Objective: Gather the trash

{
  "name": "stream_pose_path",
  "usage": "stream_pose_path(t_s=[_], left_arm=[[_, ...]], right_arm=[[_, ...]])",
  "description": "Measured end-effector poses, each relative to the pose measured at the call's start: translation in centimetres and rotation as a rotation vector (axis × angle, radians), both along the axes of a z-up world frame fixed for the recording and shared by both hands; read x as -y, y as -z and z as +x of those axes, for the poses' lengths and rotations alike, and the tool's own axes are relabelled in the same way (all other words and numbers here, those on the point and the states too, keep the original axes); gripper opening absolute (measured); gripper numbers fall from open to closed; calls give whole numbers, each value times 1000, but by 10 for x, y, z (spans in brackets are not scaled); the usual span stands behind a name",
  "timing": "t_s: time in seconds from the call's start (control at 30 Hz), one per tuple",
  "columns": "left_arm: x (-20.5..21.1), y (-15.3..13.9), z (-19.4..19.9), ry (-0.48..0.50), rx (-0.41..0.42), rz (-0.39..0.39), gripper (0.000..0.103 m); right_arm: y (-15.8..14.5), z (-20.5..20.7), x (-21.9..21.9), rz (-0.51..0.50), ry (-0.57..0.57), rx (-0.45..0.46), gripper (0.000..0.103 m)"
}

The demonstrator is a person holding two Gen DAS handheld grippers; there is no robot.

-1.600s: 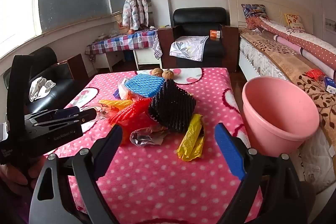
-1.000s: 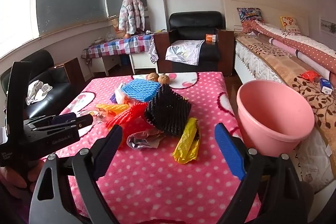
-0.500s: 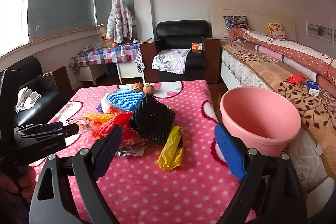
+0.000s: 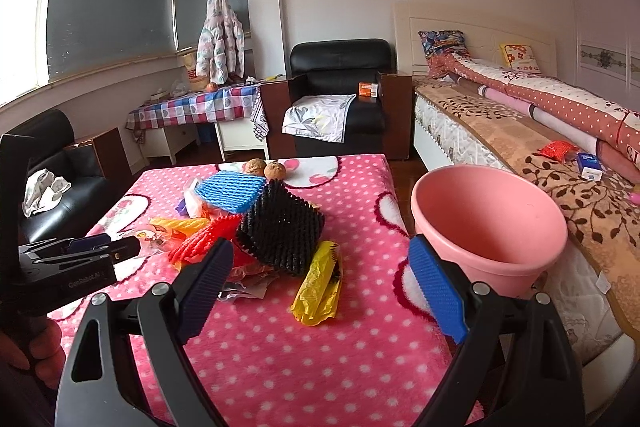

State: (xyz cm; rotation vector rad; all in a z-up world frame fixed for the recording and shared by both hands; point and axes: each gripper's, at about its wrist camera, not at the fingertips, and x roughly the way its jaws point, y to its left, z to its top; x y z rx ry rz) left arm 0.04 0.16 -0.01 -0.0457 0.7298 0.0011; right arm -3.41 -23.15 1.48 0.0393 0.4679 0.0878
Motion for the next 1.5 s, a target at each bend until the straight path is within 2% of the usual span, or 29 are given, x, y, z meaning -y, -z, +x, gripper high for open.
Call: stream_pose_path(t_s=[1.5], left_arm=[[0, 0, 0, 0, -2, -6, 48]], right_arm=[[2, 0, 7, 4, 7, 2, 90]])
